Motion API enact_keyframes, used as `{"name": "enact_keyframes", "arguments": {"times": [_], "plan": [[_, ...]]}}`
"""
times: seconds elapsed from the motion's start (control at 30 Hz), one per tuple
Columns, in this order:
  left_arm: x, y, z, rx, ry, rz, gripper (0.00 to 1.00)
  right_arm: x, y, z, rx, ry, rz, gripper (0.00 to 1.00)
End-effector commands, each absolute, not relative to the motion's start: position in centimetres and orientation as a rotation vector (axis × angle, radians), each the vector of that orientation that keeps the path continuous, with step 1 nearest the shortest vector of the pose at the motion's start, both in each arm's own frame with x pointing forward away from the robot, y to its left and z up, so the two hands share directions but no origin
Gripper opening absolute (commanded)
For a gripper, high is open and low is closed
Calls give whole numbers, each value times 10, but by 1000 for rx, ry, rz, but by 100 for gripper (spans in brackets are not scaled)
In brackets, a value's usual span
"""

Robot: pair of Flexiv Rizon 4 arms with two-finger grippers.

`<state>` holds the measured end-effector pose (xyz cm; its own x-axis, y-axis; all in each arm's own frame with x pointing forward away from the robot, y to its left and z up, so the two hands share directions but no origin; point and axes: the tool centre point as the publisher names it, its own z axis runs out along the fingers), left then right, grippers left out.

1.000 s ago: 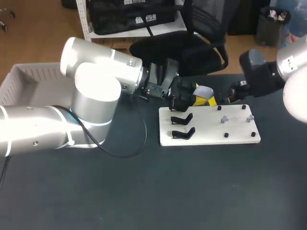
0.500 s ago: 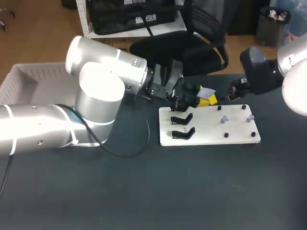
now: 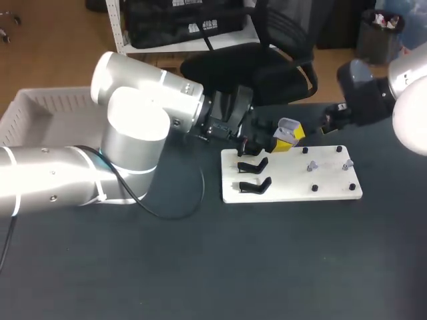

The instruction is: Pick up each earbud case from the left stands, insert the matching earbuds, close the lid, and place the case in the box.

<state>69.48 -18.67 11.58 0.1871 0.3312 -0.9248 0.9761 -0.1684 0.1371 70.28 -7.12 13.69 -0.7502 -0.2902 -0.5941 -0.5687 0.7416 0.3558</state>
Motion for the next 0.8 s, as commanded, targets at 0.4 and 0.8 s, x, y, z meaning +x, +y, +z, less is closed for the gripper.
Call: {"name": "enact_keyframes", "arguments": {"times": [0.4, 0.8], "plan": [[708, -171, 130, 1380, 1210, -1071, 0, 684, -123, 160, -638, 2508, 437, 100], [721, -171, 133, 1340, 1209, -1135, 0, 674, -156, 145, -680, 2620, 158, 100]]}}
